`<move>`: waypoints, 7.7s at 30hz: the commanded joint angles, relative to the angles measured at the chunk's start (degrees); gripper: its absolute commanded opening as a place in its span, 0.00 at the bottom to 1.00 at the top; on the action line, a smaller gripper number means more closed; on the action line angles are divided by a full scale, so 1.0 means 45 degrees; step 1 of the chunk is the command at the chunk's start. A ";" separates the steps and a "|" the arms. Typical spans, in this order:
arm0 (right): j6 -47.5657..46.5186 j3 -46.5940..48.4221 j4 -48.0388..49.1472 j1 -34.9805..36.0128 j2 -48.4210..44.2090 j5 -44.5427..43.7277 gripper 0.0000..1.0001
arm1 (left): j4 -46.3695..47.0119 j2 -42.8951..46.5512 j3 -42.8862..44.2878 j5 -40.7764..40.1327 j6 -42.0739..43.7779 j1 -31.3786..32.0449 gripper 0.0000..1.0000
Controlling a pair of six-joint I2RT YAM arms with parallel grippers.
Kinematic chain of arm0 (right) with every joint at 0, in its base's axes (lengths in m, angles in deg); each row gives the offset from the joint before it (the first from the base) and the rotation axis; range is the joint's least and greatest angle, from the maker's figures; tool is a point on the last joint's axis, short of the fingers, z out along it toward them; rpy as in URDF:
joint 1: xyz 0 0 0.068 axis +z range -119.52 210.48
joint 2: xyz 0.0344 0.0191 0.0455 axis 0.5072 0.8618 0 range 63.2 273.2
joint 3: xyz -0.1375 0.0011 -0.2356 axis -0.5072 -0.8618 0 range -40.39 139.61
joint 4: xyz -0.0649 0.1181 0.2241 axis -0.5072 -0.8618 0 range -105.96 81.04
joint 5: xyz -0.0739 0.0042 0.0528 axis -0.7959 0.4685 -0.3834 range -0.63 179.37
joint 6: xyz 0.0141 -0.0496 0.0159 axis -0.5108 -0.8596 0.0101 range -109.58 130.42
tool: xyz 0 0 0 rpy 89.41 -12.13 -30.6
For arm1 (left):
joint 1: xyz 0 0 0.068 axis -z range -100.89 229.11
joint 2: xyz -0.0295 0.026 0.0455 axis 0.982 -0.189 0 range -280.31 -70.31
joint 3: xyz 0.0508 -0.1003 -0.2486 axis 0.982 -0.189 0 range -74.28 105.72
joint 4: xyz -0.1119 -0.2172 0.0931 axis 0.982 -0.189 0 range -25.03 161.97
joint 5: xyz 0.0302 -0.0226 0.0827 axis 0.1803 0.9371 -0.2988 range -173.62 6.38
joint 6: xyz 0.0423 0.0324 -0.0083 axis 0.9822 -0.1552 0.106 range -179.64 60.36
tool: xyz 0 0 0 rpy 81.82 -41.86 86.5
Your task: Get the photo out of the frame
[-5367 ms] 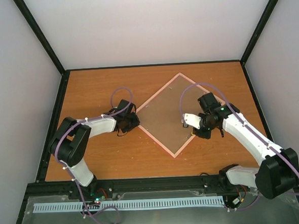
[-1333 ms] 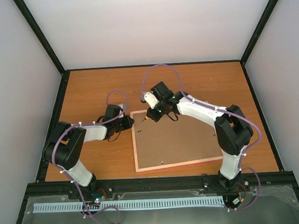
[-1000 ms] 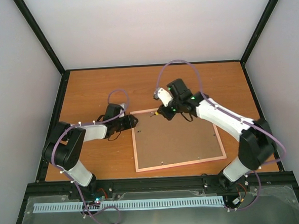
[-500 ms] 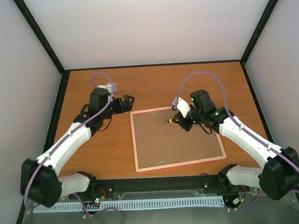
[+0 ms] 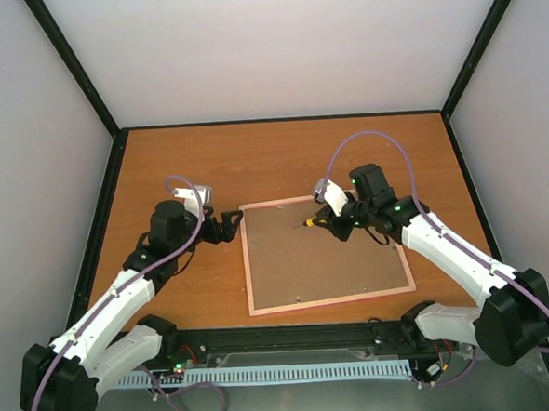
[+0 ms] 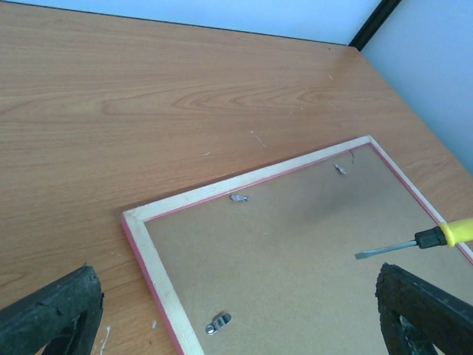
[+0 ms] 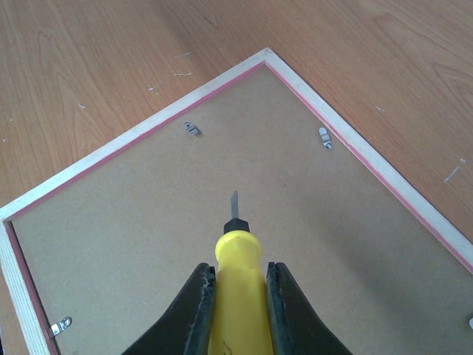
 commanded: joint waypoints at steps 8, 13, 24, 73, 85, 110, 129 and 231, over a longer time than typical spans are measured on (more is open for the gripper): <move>-0.1328 0.0331 -0.0899 -0.0069 -0.0031 0.0716 0.03 | -0.0544 -0.1276 0.1090 0.1364 0.0538 0.0644 1.00; -0.1670 0.0232 -0.1818 -0.0062 -0.0643 0.0897 0.03 | -0.1520 -0.0323 0.1555 -0.0634 0.0078 0.1938 1.00; -0.3071 -0.0554 -0.2932 -0.0024 -0.1705 0.1719 0.04 | -0.1197 -0.0626 -0.0096 -0.1379 -0.2921 0.1805 0.82; -0.6437 0.1517 -0.6970 0.2607 0.0549 -0.0927 0.03 | -0.0211 -0.5397 -0.1287 -0.4499 -0.6999 0.5538 0.01; -0.6325 0.1695 -0.6445 0.2932 0.1908 -0.0431 0.03 | 0.0915 -0.2016 -0.3767 -0.5081 -0.7869 0.5541 0.01; -0.4886 0.1415 -0.4465 0.3822 0.2608 -0.0352 0.03 | 0.0070 -0.5250 -0.1898 -0.4997 -0.7799 0.5538 0.01; -0.4109 0.1880 -0.3625 0.4274 0.3421 -0.1317 0.03 | 0.0153 -0.5204 -0.1958 -0.4953 -0.7756 0.5538 0.01; -0.6029 0.1532 -0.8871 0.0582 -0.0643 -0.3338 0.03 | -0.1073 -0.4929 -0.2007 -0.5598 -0.8890 0.5539 0.01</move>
